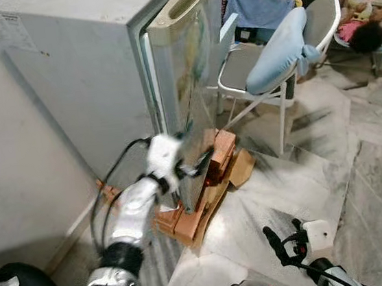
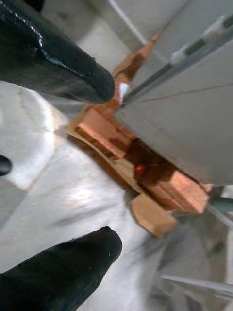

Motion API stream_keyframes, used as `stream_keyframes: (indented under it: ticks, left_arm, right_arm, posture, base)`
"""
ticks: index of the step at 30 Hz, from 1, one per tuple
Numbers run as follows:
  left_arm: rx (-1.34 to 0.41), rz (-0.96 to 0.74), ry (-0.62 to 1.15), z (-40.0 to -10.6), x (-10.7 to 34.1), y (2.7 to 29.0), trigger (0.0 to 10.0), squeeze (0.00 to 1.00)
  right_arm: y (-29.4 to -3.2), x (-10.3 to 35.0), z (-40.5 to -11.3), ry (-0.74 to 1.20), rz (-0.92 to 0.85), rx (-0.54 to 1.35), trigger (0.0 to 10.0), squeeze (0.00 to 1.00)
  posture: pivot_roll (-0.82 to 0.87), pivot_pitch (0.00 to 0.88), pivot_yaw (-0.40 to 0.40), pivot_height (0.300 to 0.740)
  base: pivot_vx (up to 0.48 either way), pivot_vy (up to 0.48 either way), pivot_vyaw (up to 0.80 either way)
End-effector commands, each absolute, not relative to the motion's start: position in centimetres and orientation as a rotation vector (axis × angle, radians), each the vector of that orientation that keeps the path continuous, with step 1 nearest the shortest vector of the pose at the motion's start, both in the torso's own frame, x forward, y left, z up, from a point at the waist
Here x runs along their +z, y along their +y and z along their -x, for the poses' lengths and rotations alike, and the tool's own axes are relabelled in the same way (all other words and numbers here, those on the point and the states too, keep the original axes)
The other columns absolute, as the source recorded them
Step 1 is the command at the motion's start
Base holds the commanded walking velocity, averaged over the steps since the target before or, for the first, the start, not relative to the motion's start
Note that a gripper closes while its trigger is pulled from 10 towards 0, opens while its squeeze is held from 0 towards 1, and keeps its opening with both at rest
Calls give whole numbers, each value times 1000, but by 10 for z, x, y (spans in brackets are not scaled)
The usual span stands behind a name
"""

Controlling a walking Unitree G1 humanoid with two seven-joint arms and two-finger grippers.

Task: Restocking fridge

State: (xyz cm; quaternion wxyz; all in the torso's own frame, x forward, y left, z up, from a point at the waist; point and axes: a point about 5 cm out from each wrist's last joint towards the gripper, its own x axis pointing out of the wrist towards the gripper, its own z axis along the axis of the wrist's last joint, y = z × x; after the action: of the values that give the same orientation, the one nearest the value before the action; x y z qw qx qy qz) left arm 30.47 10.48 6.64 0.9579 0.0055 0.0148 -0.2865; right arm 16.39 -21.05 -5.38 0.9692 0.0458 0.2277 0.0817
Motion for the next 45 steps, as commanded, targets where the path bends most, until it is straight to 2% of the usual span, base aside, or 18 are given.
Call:
stream_keyframes:
  ticks: [1,4,7,15,18,28,32,37,41,45]
  left_arm:
    - [-518,-23,18,-303,67,115,10000,0]
    - [-412,-25,40,-300,61,135,10000,0]
    - [-375,-18,41,-307,66,140,10000,0]
    - [-347,-15,6,-338,89,131,10000,0]
    - [-330,-14,-7,-345,96,130,10000,0]
    - [-265,3,3,-359,104,139,10000,0]
    - [-296,17,-3,-362,107,132,10000,0]
    - [-403,35,-15,-364,113,106,10000,0]
    - [-435,37,-15,-364,114,97,10000,0]
    - [-540,56,-25,-361,118,70,10000,0]
  right_arm:
    - [-209,-55,-165,464,-87,157,10000,0]
    - [-203,-57,-171,476,-82,162,10000,0]
    - [-207,-54,-169,448,-70,174,10000,0]
    - [-214,-51,-166,408,-54,156,10000,0]
    - [-214,-50,-165,401,-47,148,10000,0]
    - [-213,-50,-162,383,-38,132,10000,0]
    - [-215,-50,-163,383,-31,125,10000,0]
    - [-214,-50,-163,382,-25,119,10000,0]
    - [-213,-50,-163,381,-26,119,10000,0]
    - [-213,-50,-163,382,-26,117,10000,0]
  posture:
    - [-97,35,-10,740]
    - [-89,41,-19,740]
    - [-91,55,-33,740]
    - [-127,84,-41,740]
    - [-137,84,-36,740]
    - [-171,103,-29,740]
    - [-179,105,-28,740]
    - [-182,105,-24,740]
    - [-184,105,-23,740]
    - [-184,101,-21,740]
  base:
    - [0,0,0]
    - [0,0,0]
    - [0,0,0]
    - [0,0,-350]
    - [0,0,-800]
    - [0,0,0]
    - [0,0,0]
    - [0,0,0]
    - [0,0,0]
    - [0,0,0]
